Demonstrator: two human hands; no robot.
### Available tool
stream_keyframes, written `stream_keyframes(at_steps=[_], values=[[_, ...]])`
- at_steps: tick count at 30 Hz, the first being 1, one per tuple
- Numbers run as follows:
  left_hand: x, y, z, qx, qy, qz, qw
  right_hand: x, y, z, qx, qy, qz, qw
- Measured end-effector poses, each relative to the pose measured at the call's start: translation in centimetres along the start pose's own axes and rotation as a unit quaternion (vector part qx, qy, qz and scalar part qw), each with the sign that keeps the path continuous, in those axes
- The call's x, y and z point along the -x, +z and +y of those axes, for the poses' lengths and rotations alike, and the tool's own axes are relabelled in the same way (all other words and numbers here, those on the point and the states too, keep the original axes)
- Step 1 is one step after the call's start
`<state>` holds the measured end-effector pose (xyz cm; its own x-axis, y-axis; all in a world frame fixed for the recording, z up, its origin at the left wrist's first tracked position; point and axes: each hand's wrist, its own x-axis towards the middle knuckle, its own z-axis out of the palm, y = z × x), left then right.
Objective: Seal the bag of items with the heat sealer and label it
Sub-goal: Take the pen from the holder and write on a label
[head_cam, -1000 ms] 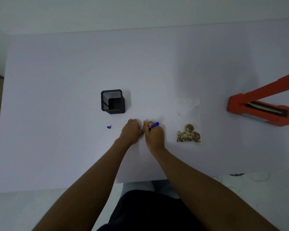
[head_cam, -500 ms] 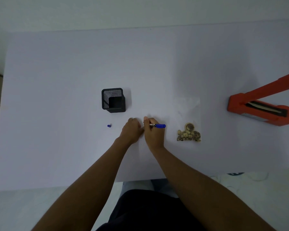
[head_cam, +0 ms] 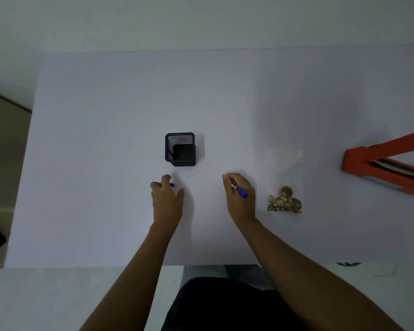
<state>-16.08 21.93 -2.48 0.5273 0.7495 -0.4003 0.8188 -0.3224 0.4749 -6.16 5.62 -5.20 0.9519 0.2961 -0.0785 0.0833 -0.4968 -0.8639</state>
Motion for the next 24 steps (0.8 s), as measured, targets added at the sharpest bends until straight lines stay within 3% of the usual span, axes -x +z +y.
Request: stream_keyframes(at_steps=[6,9,13,19,24], values=[[-1.4,-0.9,-0.9,0.044,0.004,0.011,0.999,0.7,0.3,-4.9,-0.105,-0.024,-0.068,0.992],[-1.0,-2.9,0.7,0.146,-0.001,0.004,0.989,0.9,-0.2,-7.7,-0.173,0.060,-0.125,0.975],[1.4,-6.7,4.1,0.304,0.016,-0.084,0.949,0.4,-1.6,-11.4,-0.211,0.111,-0.162,0.957],[4.9,-12.6,8.5,0.429,0.031,-0.158,0.889,0.8,-5.5,-16.9,-0.254,0.014,-0.102,0.962],[6.2,-15.7,10.5,0.454,0.049,-0.175,0.872,0.2,-7.5,-19.8,-0.285,-0.017,-0.047,0.957]])
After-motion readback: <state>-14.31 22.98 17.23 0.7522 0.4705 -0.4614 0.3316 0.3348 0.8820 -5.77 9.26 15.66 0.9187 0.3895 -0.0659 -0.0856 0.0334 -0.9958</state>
